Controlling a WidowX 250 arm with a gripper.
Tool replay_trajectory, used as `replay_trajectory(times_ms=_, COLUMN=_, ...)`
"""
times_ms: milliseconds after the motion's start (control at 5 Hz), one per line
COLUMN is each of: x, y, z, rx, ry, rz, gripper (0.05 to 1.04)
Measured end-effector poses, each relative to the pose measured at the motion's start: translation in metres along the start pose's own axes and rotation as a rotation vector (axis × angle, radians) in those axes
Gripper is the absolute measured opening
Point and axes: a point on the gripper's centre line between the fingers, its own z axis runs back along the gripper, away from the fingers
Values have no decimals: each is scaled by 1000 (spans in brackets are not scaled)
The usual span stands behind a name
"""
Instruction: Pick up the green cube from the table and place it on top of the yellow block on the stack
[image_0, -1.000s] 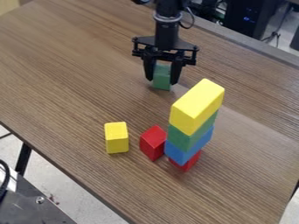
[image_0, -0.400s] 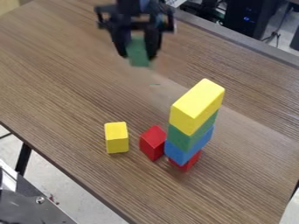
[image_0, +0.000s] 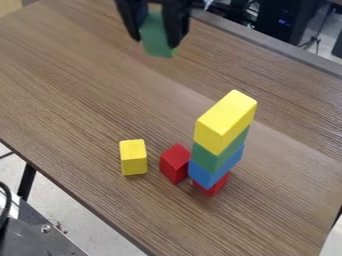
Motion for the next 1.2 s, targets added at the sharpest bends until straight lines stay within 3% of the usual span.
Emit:
replay_trajectory(times_ms=200, x=-6, y=-15, z=25, rx=-25, ry=-44, rz=-90, gripper=577)
replay_trajectory(times_ms=400, x=-14, y=-29, z=33, rx=-44, ry=-48, rz=-158, gripper=577)
replay_trajectory(times_ms=600, x=-18, y=-34, z=32, rx=-72, ry=-24, rz=-229, gripper=577)
replay_trajectory(times_ms=800, x=-26, y=-37, z=18, rx=-102, ry=8, rz=-333, gripper=577)
replay_trajectory(times_ms=1000, x=-31, y=-43, z=-15, rx=-35, ry=94, rz=-371, gripper=577)
replay_trajectory(times_ms=1200, x=-31, y=-50, z=-29, rx=16, ry=116, rz=-393, gripper=577)
